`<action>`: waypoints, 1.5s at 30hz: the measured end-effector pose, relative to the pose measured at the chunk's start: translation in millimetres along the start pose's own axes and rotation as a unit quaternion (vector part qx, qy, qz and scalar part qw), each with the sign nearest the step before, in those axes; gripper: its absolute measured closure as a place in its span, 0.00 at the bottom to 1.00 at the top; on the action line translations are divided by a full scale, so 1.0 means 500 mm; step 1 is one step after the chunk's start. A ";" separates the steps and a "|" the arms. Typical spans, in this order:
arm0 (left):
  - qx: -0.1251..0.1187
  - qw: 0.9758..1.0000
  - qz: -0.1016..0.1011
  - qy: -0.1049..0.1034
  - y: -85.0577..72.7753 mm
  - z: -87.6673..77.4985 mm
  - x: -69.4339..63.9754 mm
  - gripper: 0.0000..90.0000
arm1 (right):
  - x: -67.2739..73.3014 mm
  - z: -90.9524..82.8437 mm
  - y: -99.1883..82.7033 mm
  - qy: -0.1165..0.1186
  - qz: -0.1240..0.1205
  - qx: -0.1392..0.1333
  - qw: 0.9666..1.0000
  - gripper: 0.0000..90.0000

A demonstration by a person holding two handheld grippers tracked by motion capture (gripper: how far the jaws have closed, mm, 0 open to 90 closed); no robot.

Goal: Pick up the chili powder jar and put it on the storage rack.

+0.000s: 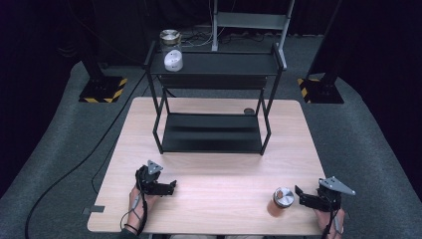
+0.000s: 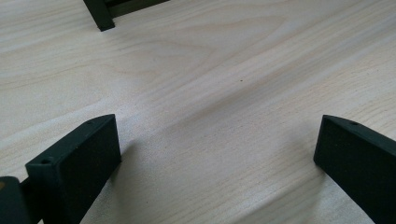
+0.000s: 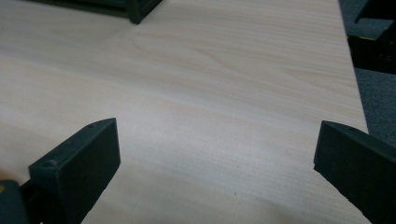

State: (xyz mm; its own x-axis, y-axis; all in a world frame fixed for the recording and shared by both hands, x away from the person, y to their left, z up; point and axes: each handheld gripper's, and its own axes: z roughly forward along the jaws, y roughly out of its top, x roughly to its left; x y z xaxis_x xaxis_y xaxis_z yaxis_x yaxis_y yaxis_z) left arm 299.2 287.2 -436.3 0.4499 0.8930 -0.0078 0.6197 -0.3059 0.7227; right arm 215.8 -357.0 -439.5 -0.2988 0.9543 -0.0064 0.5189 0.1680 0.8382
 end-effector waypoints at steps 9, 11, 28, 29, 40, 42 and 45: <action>0.000 1.000 0.000 0.000 0.000 0.000 0.000 0.00 | -0.017 -0.036 0.048 0.073 -0.093 0.057 0.991 0.00; 0.000 1.000 0.000 0.000 0.000 0.000 0.000 0.00 | -0.014 -0.040 0.061 0.086 -0.109 0.071 0.988 0.00; 0.001 1.000 0.001 0.000 0.001 0.000 0.001 0.00 | 0.035 -0.036 0.115 0.186 -0.184 0.112 0.959 0.00; 0.001 1.000 0.001 0.000 0.001 0.000 0.001 0.00 | 0.039 -0.034 0.114 0.189 -0.184 0.109 0.958 0.00; 0.001 1.000 0.001 0.000 0.001 0.000 0.001 0.00 | 0.063 -0.011 0.098 0.206 -0.182 0.082 0.958 0.00; 0.001 1.000 0.001 0.000 0.001 0.000 0.001 0.00 | 0.068 -0.008 0.094 0.205 -0.182 0.078 0.959 0.00; 0.001 1.000 0.001 0.000 0.001 0.000 0.001 0.00 | 0.077 -0.004 0.085 0.195 -0.182 0.068 0.961 0.05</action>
State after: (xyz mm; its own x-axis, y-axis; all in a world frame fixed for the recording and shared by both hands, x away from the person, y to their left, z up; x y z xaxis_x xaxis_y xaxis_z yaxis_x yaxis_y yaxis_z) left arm 299.5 287.4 -436.1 0.4510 0.8925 -0.0071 0.6202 -0.3076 0.7216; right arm 224.6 -313.5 -402.8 -0.7438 0.6658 -0.0585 0.4154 0.5291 0.7399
